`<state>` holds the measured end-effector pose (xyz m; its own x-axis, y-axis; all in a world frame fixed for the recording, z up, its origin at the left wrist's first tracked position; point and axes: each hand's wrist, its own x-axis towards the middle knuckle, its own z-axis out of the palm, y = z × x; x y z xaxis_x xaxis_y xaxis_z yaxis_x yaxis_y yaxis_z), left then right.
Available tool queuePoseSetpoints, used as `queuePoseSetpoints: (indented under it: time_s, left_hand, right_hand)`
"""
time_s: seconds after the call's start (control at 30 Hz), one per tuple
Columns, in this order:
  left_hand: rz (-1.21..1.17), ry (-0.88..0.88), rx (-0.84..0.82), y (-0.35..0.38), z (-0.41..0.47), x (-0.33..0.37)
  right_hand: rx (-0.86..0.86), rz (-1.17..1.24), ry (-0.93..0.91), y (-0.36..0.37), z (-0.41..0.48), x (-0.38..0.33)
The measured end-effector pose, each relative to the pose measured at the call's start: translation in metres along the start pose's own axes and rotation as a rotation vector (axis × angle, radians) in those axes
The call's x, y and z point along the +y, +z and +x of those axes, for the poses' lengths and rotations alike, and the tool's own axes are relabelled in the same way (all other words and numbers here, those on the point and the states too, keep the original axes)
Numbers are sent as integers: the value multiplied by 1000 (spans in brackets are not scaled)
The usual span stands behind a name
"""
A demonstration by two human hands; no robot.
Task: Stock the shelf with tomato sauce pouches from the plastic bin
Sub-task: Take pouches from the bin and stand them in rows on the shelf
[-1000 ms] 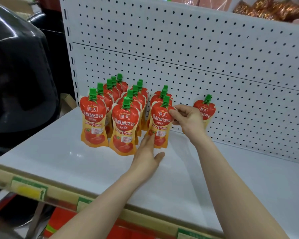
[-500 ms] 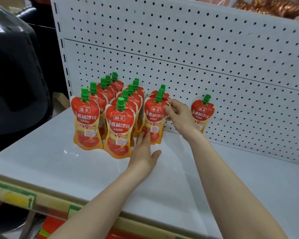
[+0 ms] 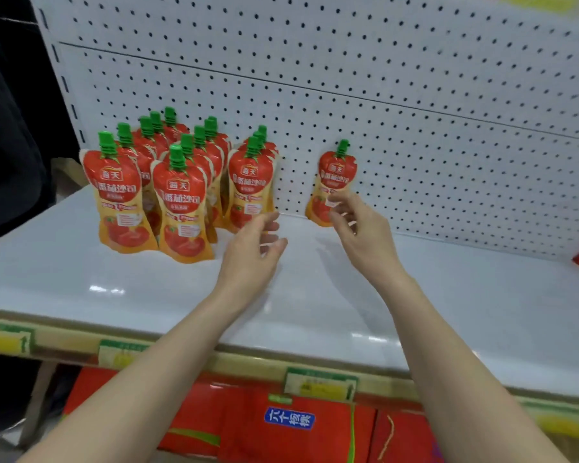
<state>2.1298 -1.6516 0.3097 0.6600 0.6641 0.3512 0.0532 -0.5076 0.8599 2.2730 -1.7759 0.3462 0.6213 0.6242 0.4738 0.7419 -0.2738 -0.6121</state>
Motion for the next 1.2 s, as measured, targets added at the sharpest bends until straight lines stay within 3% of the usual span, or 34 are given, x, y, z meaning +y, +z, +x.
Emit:
queuePoseSetpoints:
  time_s: [0.17,0.4,0.57,0.73,0.83,0.93,1.07,1.2]
  left_hand:
    - [-103,85,-71,42,-62,44]
    - [-262,101,-225,135,-176,89]
    - [-258,93,-423,215,-262,76]
    - [-99,-75,-710,289,-342,14]
    - [89,-260,-868,326,-387,-44]
    - [276,-333,-1027,352,-425,-93]
    - [415,-282,-1152,382,-463,-146]
    - [546,-279,-1245,406,-489,-189]
  right_hand:
    - [60,-137,43,-64,-107,44]
    - [282,-226,181,-156,-281,97]
    - [301,-146,451,-181,-399,143]
    - [265,-76,856,-159,-509,204]
    - [146,-32,1182,-130,-572,252]
    - [-128,24,1441,-98,-618,296]
    - [-194,57,1535,-61,-634,350]
    - [-290,-128,1328,-32,-612,401]
